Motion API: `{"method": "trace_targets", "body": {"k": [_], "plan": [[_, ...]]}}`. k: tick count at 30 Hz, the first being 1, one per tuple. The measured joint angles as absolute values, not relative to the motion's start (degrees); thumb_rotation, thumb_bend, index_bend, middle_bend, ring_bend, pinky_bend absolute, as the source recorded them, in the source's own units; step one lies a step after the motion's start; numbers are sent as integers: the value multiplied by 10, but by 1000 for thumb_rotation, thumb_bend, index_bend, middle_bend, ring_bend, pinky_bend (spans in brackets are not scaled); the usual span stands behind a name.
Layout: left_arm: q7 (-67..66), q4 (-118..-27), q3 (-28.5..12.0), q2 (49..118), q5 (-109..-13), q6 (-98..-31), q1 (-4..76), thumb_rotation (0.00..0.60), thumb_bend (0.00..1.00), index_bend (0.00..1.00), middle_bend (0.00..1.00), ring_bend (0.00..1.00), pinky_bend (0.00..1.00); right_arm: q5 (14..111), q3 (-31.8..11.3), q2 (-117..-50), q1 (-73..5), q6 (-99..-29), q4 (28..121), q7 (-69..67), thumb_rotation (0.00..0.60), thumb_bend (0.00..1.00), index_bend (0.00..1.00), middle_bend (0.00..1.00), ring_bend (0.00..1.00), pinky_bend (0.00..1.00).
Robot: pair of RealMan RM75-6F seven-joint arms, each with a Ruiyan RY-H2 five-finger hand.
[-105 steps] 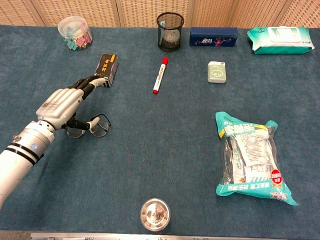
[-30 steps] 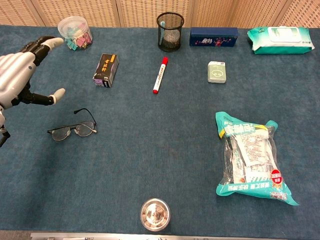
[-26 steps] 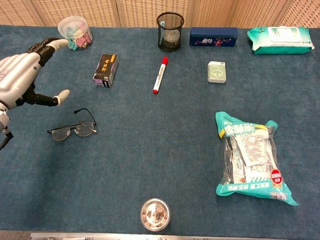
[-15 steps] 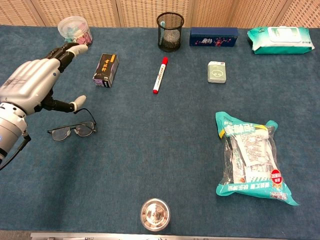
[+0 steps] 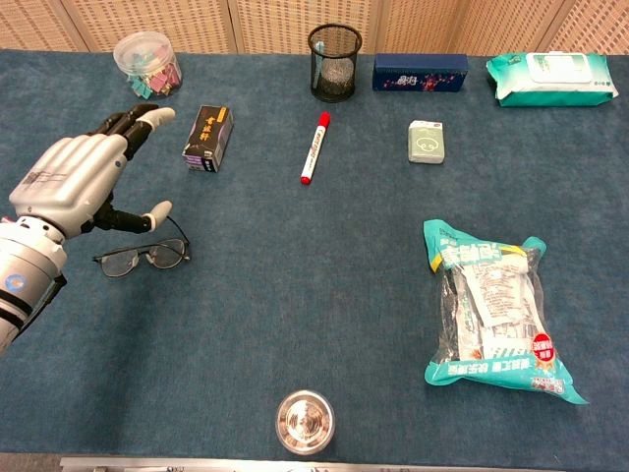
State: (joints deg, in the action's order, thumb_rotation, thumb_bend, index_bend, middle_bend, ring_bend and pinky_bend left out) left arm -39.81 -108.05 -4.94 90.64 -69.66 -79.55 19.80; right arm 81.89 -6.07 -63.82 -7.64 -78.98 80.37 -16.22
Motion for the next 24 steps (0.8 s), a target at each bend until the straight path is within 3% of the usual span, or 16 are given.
{"method": "trace_targets", "body": {"k": [24], "plan": [[-387, -1054, -48, 910, -655, -812, 179, 600, 326, 0, 0, 0, 169, 819, -60, -645, -80, -783, 800, -161, 600, 367, 309, 325, 259, 356]]}}
